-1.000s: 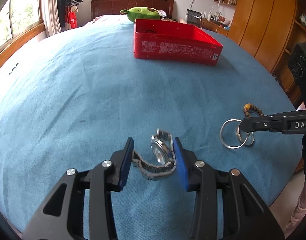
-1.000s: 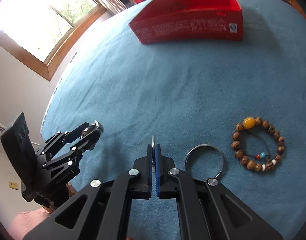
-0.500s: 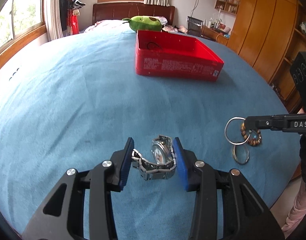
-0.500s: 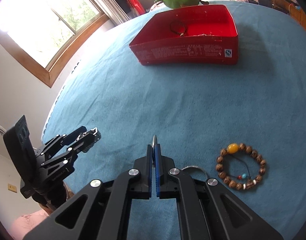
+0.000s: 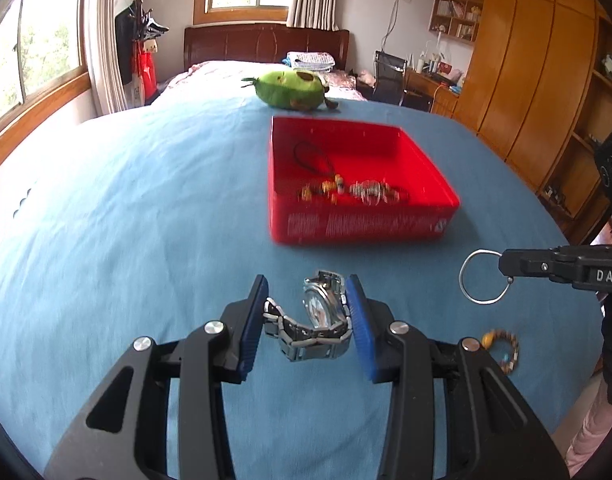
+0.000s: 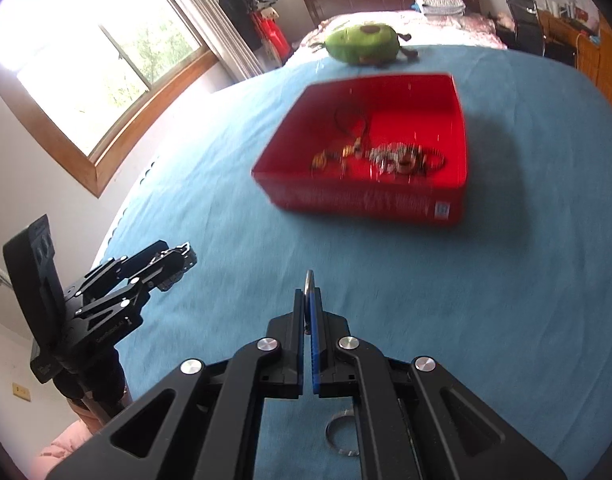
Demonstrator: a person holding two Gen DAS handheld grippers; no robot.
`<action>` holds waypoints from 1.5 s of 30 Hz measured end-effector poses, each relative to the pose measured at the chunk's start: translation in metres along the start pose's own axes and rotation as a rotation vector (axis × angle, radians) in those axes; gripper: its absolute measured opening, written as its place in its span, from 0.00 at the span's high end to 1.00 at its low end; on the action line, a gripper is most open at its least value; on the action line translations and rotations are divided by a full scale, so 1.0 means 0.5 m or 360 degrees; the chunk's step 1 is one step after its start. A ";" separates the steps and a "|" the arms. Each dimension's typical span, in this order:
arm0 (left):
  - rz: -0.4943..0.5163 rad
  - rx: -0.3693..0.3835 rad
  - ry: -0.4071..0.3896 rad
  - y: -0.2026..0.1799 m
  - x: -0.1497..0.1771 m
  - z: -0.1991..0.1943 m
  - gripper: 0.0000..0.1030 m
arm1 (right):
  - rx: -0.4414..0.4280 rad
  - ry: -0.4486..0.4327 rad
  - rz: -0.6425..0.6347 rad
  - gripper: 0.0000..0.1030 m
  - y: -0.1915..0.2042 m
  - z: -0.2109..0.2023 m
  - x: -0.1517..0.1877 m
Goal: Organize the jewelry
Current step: 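Carry the silver watch and silver ring into the red tin and release them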
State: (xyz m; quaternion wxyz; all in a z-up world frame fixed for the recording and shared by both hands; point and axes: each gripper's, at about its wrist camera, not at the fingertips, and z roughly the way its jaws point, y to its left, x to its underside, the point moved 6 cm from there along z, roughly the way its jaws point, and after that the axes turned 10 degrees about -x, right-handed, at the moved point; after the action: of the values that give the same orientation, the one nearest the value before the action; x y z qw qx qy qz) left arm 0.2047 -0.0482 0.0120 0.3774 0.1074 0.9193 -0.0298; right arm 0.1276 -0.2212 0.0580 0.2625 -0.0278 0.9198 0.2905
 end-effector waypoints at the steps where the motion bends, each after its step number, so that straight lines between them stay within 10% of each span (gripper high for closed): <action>1: 0.0004 -0.0003 -0.0008 -0.004 -0.016 0.003 0.62 | -0.0006 -0.0016 0.0001 0.98 -0.003 -0.003 -0.021; 17: -0.0010 0.0046 0.0029 -0.083 -0.216 0.196 0.62 | 0.0016 -0.0090 0.0133 0.98 -0.139 0.080 -0.238; 45: -0.0039 -0.0040 0.0320 -0.104 -0.248 0.469 0.60 | 0.0191 0.0059 0.0205 0.91 -0.292 0.275 -0.322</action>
State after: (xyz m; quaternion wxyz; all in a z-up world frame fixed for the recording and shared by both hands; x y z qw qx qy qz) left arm 0.4403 -0.1523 -0.0697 0.2843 0.0939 0.9540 -0.0120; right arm 0.3598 -0.2832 -0.0328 0.2273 0.0417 0.9401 0.2507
